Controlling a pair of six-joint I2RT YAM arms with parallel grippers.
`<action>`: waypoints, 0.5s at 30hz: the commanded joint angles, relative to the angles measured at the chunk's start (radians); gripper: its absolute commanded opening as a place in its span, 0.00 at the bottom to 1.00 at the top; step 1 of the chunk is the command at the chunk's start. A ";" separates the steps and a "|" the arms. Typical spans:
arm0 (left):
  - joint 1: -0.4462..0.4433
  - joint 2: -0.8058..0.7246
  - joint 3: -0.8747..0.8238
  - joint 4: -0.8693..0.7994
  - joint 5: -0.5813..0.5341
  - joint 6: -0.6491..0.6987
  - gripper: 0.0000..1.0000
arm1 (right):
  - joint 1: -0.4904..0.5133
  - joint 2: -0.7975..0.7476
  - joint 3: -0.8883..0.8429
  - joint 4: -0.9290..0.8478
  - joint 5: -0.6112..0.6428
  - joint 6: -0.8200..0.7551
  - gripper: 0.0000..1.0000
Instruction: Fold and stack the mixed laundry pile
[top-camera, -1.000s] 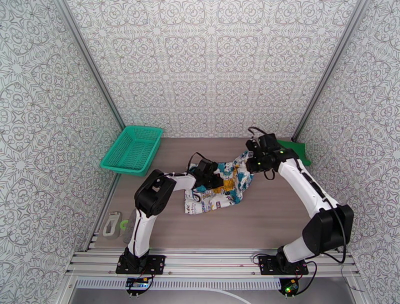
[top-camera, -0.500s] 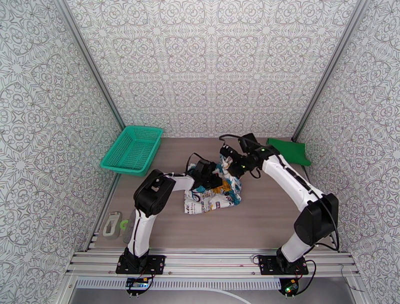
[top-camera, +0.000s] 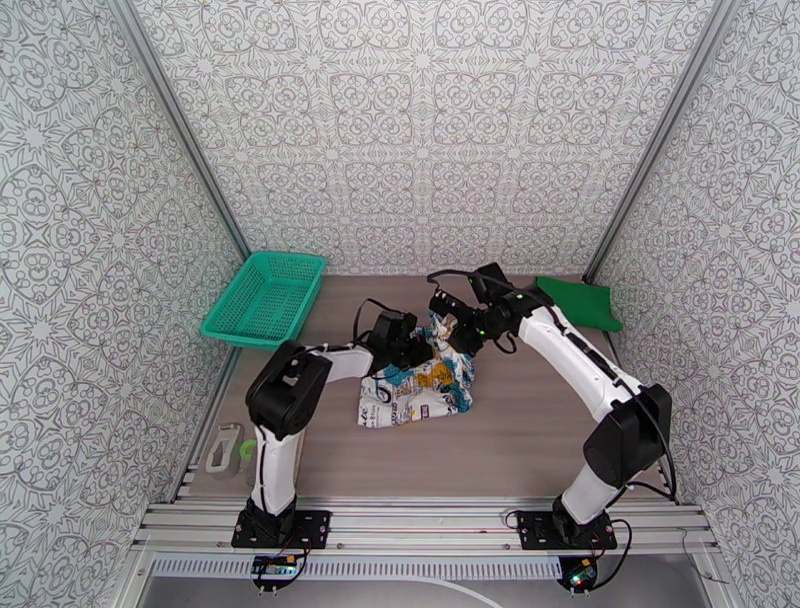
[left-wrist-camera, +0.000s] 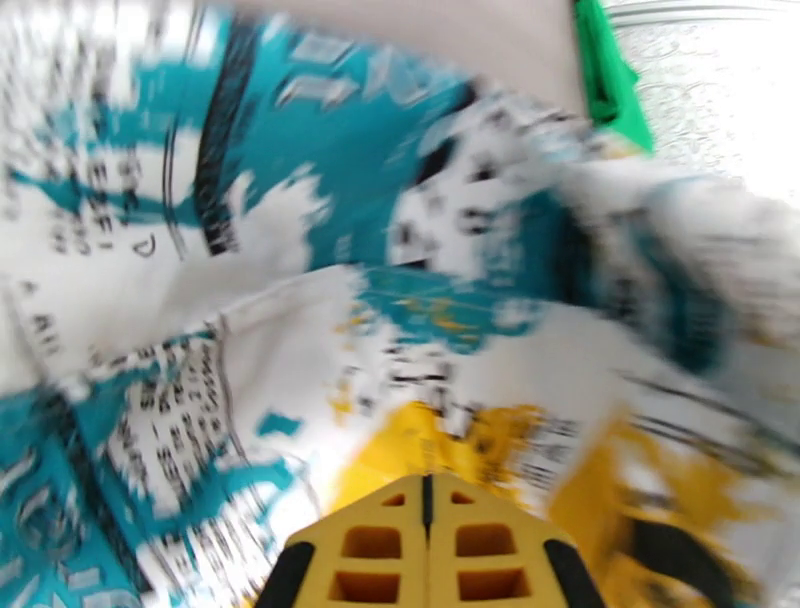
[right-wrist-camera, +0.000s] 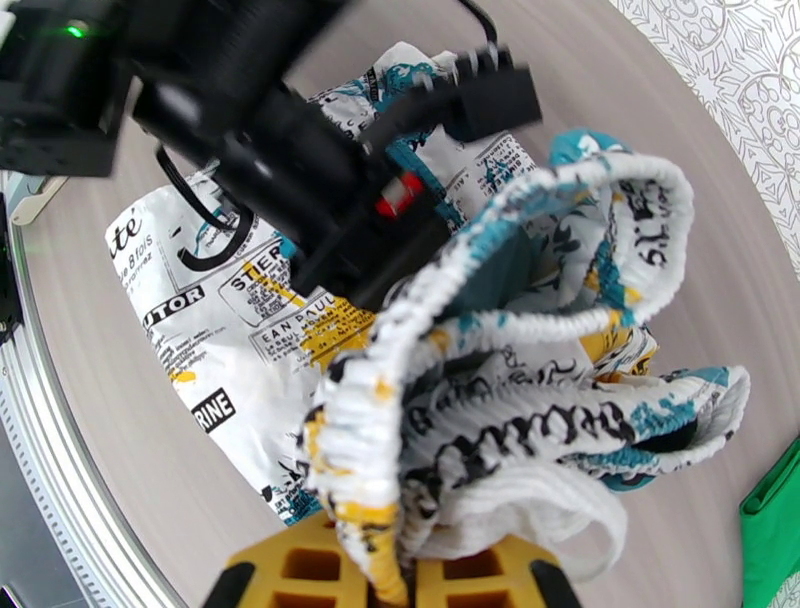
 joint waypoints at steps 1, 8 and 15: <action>0.011 -0.003 0.011 -0.065 -0.026 0.039 0.00 | 0.012 0.003 0.058 -0.002 -0.027 -0.021 0.00; -0.031 0.114 0.123 -0.015 -0.012 -0.028 0.00 | 0.026 0.011 0.064 -0.010 -0.088 -0.083 0.00; -0.028 0.193 0.218 -0.005 -0.021 -0.093 0.00 | 0.026 -0.024 0.017 -0.006 -0.107 -0.150 0.00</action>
